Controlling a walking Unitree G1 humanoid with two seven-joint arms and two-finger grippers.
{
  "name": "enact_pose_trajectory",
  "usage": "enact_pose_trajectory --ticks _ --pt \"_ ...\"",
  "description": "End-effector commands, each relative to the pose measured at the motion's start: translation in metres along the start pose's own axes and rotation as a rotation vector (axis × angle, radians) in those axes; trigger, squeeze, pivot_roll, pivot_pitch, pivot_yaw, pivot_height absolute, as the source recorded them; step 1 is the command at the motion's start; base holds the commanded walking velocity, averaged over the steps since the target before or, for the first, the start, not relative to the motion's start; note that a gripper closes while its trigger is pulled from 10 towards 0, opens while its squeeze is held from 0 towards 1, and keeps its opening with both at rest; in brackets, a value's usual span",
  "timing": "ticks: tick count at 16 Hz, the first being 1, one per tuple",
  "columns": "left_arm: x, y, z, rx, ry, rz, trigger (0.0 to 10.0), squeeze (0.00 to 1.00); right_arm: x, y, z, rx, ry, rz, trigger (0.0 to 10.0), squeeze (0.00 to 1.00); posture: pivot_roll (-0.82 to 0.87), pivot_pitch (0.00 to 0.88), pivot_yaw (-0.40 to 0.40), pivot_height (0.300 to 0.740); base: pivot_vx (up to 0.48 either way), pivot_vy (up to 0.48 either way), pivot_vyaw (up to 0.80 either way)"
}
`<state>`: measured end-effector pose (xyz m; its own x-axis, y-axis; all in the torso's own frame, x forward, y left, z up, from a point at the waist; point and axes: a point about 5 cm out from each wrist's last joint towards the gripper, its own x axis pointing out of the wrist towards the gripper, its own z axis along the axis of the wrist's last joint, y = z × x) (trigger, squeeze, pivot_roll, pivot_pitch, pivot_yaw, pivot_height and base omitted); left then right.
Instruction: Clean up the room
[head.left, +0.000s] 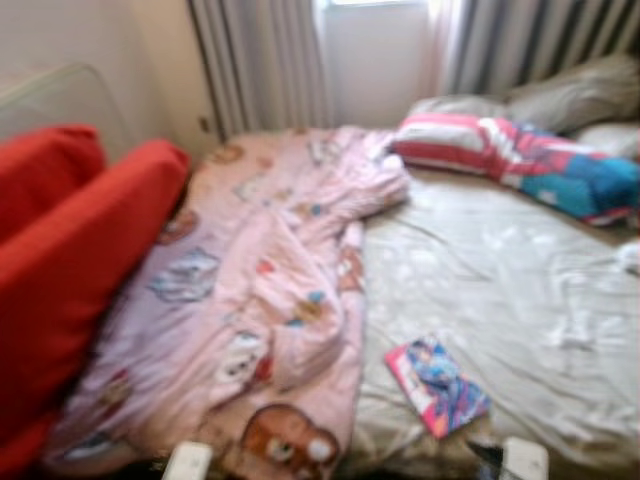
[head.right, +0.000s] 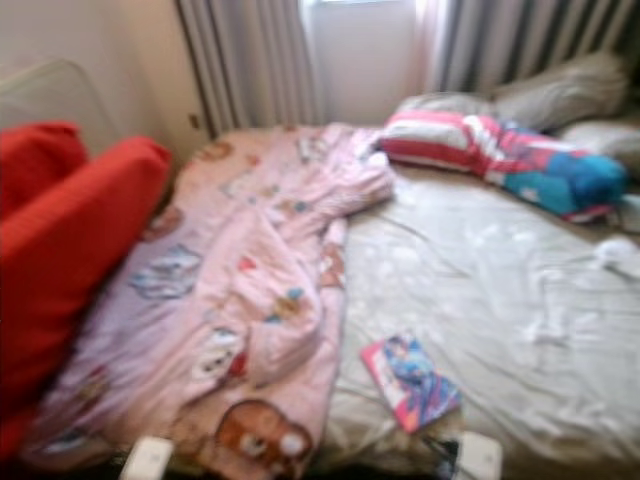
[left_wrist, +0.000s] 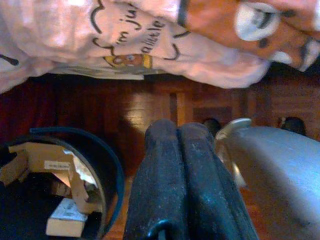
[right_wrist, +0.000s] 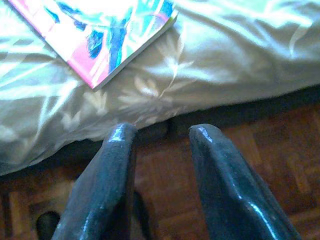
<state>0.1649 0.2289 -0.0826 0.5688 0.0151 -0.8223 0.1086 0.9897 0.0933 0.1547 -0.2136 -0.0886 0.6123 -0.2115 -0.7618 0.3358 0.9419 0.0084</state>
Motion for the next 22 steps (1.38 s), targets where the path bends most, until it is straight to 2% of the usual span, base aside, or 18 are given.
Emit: enact_pose_trajectory --ticks 1,7,11,13,17,19,22 --pt "-0.001 -0.003 -0.007 -0.006 0.026 -0.004 10.0 0.00 -0.002 -0.005 -0.007 -0.002 0.023 -0.015 10.0 0.00 0.00 0.000 0.059 0.740 0.000 0.000 0.00" --pt "-0.003 0.001 -0.012 -0.013 0.034 0.009 10.0 0.00 -0.002 -0.003 -0.004 0.007 0.002 -0.011 10.0 0.00 -0.01 0.001 0.058 0.740 0.000 0.000 0.00" --pt "-0.002 0.003 -0.008 -0.069 0.009 0.026 10.0 0.00 -0.001 -0.002 -0.002 0.004 -0.005 -0.006 10.0 0.00 0.00 0.005 0.055 0.740 0.000 0.000 0.00" --pt "-0.002 0.002 -0.007 -0.058 0.014 0.024 10.0 0.00 -0.001 -0.001 -0.001 -0.003 -0.006 0.001 10.0 0.00 0.00 0.007 0.056 0.740 0.000 0.000 0.00" --pt "0.001 -0.006 -0.003 -0.088 0.016 0.025 10.0 0.00 -0.001 -0.004 -0.002 0.006 0.005 -0.013 10.0 0.00 0.00 0.000 0.055 0.740 0.000 0.000 0.00" --pt "0.006 -0.013 0.010 -0.132 -0.012 0.026 10.0 0.00 0.000 -0.006 -0.001 0.006 0.008 -0.013 10.0 0.00 -0.01 0.000 0.050 0.740 0.000 0.000 0.00" --pt "0.006 -0.017 0.010 -0.116 -0.002 0.020 10.0 0.00 0.000 -0.006 0.000 0.006 0.008 -0.011 10.0 0.00 -0.01 0.000 0.042 0.740 0.000 0.000 0.00"
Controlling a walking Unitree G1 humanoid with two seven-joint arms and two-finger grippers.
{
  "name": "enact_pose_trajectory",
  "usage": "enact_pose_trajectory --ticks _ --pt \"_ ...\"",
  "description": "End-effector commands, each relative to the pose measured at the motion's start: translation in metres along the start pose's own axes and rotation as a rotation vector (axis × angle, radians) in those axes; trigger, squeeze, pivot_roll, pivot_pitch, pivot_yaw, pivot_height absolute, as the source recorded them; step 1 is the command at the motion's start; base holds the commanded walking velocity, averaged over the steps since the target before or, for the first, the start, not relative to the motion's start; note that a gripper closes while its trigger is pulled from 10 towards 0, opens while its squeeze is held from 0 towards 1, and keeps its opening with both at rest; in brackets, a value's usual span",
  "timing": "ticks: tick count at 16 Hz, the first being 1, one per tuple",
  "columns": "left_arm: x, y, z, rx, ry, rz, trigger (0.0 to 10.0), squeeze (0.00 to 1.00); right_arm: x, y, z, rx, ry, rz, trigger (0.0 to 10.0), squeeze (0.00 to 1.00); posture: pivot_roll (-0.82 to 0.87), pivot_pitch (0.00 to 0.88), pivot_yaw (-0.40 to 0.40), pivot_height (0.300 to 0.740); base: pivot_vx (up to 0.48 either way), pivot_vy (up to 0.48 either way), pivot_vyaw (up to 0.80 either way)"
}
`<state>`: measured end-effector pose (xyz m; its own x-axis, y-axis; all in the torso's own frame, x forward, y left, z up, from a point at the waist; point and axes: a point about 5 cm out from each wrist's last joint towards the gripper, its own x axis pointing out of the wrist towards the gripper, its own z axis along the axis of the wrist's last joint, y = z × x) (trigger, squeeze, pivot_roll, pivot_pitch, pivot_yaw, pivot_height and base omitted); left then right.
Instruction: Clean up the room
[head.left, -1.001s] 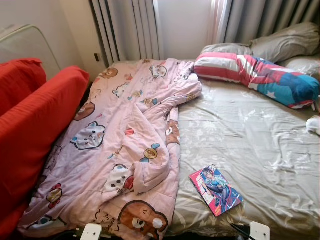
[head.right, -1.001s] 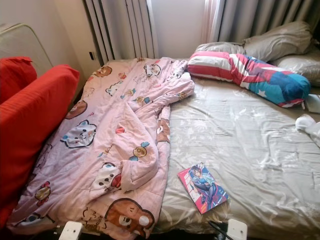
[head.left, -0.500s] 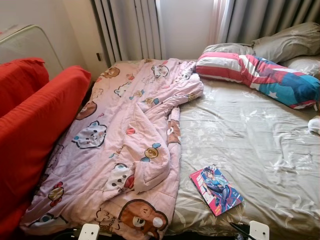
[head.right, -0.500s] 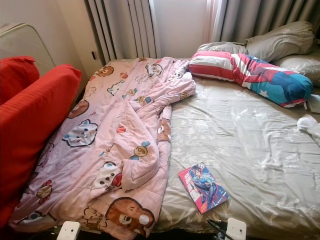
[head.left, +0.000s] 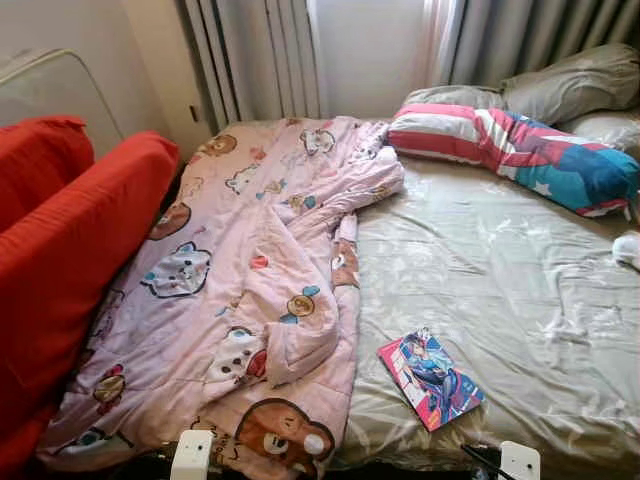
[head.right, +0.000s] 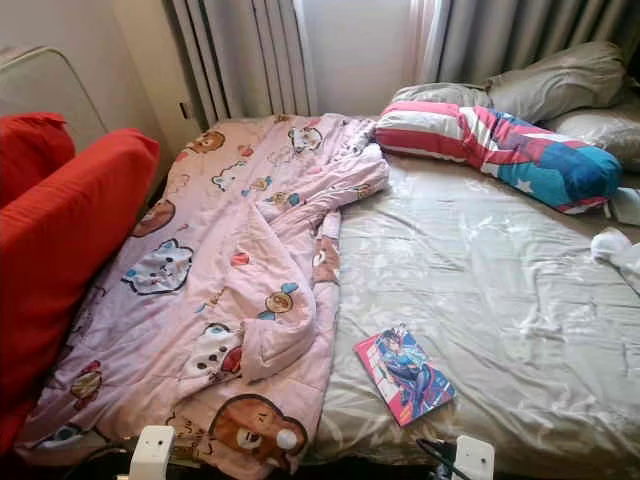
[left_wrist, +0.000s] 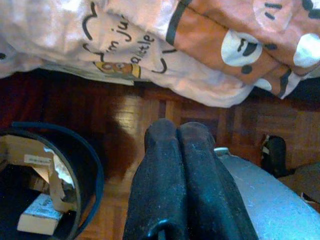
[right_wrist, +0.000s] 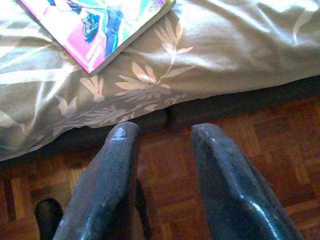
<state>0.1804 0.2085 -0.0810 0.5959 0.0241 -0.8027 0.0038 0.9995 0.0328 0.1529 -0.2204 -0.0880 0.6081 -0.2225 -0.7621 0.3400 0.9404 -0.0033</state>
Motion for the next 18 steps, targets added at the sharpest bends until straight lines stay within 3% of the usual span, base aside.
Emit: enact_pose_trajectory --ticks 1,8,18 --pt "-0.001 0.002 -0.006 0.004 0.029 0.010 10.0 0.00 0.000 0.001 -0.001 0.010 0.007 0.003 10.0 0.00 -0.01 0.000 0.039 0.740 0.000 0.000 0.00" --pt "-0.007 0.022 -0.014 0.010 0.053 0.025 10.0 0.00 -0.001 0.000 -0.005 0.018 0.022 0.004 10.0 0.00 -0.02 0.009 0.039 0.740 0.000 0.000 0.00" --pt "-0.010 0.017 -0.028 0.022 0.085 0.015 10.0 0.00 -0.002 0.000 -0.010 0.020 0.044 0.007 10.0 0.00 -0.02 0.016 0.043 0.740 0.048 0.000 0.00"
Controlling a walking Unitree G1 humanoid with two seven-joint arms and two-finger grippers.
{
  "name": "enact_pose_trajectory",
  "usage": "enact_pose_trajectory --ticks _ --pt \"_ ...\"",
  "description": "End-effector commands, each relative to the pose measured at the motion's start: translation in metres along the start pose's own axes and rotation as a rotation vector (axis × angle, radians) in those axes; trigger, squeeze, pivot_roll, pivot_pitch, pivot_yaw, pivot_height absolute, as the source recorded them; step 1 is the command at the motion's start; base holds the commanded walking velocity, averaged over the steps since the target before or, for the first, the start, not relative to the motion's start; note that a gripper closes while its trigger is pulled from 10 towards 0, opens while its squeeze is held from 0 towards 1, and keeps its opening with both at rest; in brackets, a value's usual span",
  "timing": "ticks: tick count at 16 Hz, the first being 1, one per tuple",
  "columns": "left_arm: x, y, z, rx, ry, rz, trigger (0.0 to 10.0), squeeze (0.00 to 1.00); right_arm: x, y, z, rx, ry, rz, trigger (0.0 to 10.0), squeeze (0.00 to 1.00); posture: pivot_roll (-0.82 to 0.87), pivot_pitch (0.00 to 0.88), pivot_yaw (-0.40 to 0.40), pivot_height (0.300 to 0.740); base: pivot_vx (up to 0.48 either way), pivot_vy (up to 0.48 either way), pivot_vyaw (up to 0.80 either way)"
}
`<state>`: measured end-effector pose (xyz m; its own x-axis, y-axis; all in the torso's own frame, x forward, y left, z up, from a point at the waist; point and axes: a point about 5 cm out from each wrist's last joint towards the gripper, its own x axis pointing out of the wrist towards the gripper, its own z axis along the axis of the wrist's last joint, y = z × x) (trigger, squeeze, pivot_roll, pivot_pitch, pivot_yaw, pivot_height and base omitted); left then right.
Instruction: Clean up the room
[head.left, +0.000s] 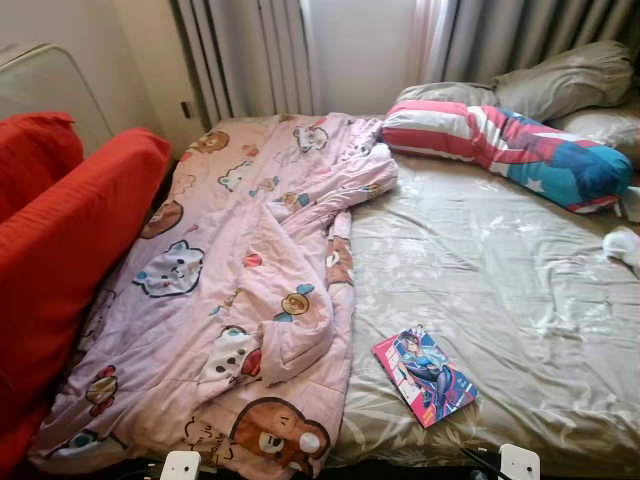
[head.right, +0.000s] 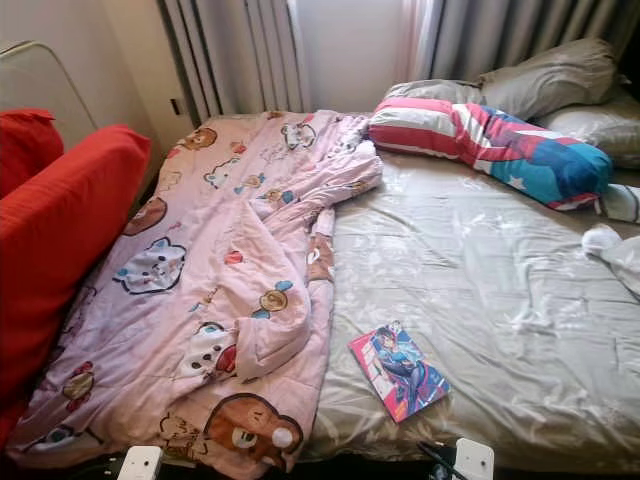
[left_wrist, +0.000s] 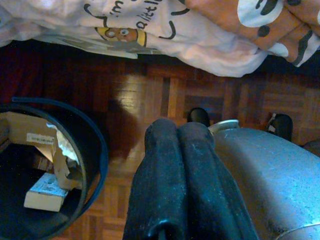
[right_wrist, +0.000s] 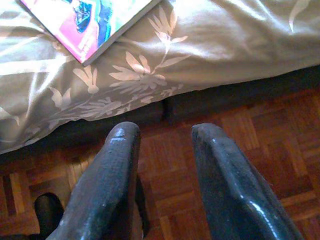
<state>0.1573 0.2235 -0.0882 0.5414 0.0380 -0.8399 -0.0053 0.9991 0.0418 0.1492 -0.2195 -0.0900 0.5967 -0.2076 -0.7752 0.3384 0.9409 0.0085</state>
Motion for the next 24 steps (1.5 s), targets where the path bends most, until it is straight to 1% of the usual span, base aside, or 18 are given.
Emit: enact_pose_trajectory --ticks 1,5,9,12,14,15,17,18,19,20,21,22,23,24 --pt "-0.002 0.003 -0.006 0.024 0.018 0.004 10.0 0.00 -0.001 0.001 -0.006 0.014 0.025 -0.003 10.0 0.00 -0.02 0.017 0.043 0.740 0.247 0.000 0.00" --pt "-0.002 0.005 -0.005 0.030 0.018 0.004 10.0 0.00 -0.001 0.001 -0.007 0.011 0.030 -0.001 10.0 0.00 -0.02 0.010 0.045 0.740 0.254 0.000 0.00" --pt "-0.001 0.002 -0.004 0.035 0.015 -0.003 10.0 0.00 -0.001 0.001 -0.007 0.004 0.031 0.004 10.0 0.00 -0.02 0.007 0.048 0.740 0.269 0.000 0.00" --pt "-0.001 0.000 -0.004 0.043 0.009 -0.002 10.0 0.00 -0.001 0.002 -0.007 -0.004 0.032 0.008 10.0 0.00 -0.02 0.002 0.046 0.740 0.000 0.000 0.00" --pt "-0.001 0.001 -0.004 0.035 0.002 0.000 10.0 0.00 -0.001 0.003 -0.004 -0.002 0.012 0.008 10.0 0.00 -0.02 0.011 0.045 0.740 0.000 0.000 0.00" --pt "-0.001 0.002 -0.003 0.035 -0.012 0.005 10.0 0.00 0.000 0.004 -0.001 -0.007 -0.005 0.007 10.0 0.00 -0.02 0.013 0.045 0.740 0.000 0.000 0.00" --pt "-0.001 0.005 0.008 0.023 -0.084 0.020 10.0 0.00 0.001 0.007 0.009 -0.033 -0.059 0.028 10.0 0.00 -0.02 0.027 0.042 0.740 0.000 0.000 0.00" --pt "-0.001 0.005 0.015 0.012 -0.123 0.013 10.0 0.00 0.002 0.009 0.015 -0.028 -0.093 0.035 10.0 0.00 -0.02 0.033 0.042 0.740 0.000 0.000 0.00" --pt "0.003 -0.005 0.040 0.006 -0.214 -0.010 10.0 0.00 0.004 0.015 0.033 -0.030 -0.181 0.052 10.0 0.00 -0.01 0.036 0.043 0.740 0.000 0.000 0.00" --pt "0.005 -0.013 0.060 0.004 -0.284 -0.018 10.0 0.00 0.006 0.020 0.049 -0.054 -0.260 0.066 10.0 0.00 -0.02 0.037 0.045 0.740 0.000 0.000 0.00" --pt "0.004 -0.024 0.091 0.034 -0.403 -0.037 10.0 0.00 0.005 0.029 0.074 -0.093 -0.392 0.090 10.0 0.00 -0.02 0.041 0.044 0.740 0.000 0.000 0.00" --pt "0.004 -0.027 0.099 0.043 -0.437 -0.043 10.0 0.00 0.004 0.032 0.081 -0.100 -0.424 0.100 10.0 0.00 -0.02 0.041 0.044 0.740 0.000 0.000 0.00" --pt "-0.001 -0.034 0.125 0.086 -0.561 -0.043 10.0 0.00 0.001 0.041 0.097 -0.136 -0.516 0.127 10.0 0.00 -0.02 0.043 0.043 0.740 0.000 0.000 0.00" --pt "-0.012 -0.036 0.153 0.088 -0.724 -0.046 10.0 0.00 -0.004 0.052 0.114 -0.141 -0.625 0.155 10.0 0.00 -0.02 0.049 0.040 0.740 0.000 0.000 0.00"
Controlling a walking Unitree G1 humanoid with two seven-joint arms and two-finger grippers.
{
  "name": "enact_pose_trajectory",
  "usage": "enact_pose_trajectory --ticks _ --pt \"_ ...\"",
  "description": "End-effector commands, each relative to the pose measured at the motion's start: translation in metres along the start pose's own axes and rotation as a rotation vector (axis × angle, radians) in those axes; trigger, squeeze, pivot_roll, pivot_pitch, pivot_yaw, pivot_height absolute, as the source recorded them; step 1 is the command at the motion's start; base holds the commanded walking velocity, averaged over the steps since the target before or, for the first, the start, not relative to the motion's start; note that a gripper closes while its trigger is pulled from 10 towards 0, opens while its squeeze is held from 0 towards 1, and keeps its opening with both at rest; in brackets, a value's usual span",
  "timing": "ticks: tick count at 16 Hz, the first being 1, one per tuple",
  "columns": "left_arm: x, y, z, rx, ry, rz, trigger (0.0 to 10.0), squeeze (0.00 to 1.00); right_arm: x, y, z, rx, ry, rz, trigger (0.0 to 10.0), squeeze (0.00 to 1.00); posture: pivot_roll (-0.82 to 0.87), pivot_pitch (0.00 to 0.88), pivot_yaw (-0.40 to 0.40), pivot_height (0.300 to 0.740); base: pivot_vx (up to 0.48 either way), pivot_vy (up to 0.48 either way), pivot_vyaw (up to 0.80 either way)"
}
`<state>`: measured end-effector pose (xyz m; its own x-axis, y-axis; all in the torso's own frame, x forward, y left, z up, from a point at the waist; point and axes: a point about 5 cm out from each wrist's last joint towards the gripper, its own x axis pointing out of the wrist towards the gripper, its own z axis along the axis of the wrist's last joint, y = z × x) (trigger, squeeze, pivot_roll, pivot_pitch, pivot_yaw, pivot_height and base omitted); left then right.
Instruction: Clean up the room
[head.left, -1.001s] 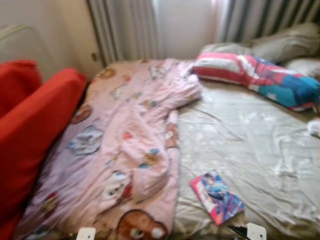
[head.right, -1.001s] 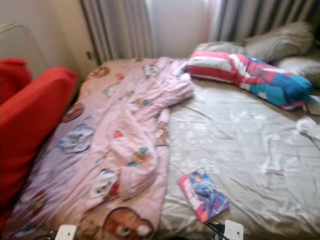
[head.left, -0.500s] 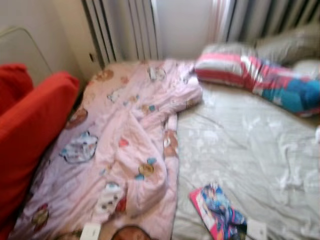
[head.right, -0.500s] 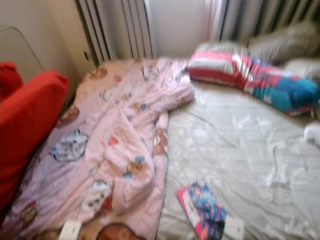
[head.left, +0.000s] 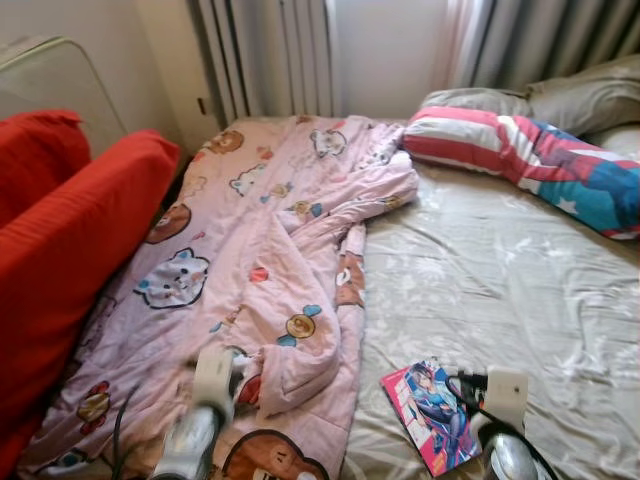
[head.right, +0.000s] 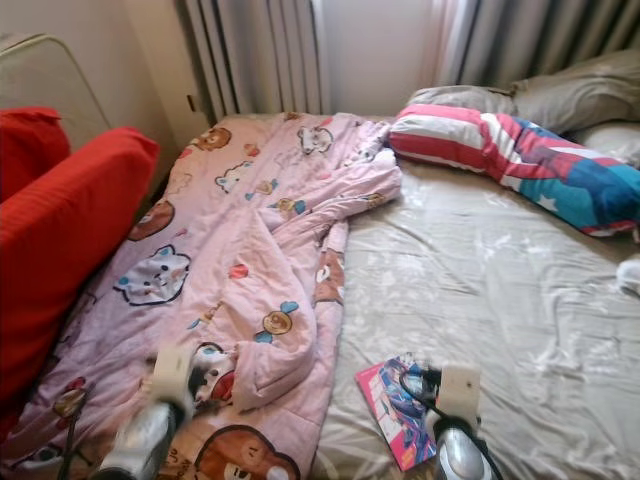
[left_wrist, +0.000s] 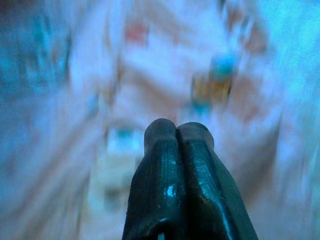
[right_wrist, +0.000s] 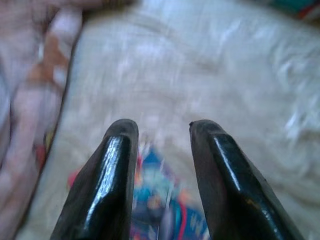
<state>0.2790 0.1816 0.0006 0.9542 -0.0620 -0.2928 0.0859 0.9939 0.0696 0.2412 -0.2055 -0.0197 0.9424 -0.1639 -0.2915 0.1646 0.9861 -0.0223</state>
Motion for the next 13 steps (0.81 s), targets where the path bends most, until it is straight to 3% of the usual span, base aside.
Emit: enact_pose_trajectory --ticks 1,4,6,13 --pt "0.004 0.004 0.021 -0.006 -0.130 0.015 10.0 0.00 0.005 0.010 0.018 -0.013 -0.105 0.028 10.0 0.00 -0.02 0.051 0.038 0.740 0.000 0.000 0.00" --pt "-0.007 -0.001 0.031 -0.009 -0.258 0.018 10.0 0.00 -0.001 0.003 0.032 0.001 -0.226 -0.014 10.0 0.00 -0.02 0.066 0.045 0.740 0.000 0.000 0.00" --pt "-0.014 -0.001 0.029 0.000 -0.281 0.022 10.0 0.00 -0.008 0.000 0.033 0.000 -0.257 -0.019 10.0 0.00 -0.02 0.073 0.045 0.740 0.000 0.000 0.00" --pt "-0.008 -0.005 0.034 -0.035 -0.250 0.031 10.0 0.00 -0.015 0.000 0.027 -0.002 -0.213 -0.029 10.0 0.00 -0.02 0.090 0.047 0.740 0.000 0.000 0.00"
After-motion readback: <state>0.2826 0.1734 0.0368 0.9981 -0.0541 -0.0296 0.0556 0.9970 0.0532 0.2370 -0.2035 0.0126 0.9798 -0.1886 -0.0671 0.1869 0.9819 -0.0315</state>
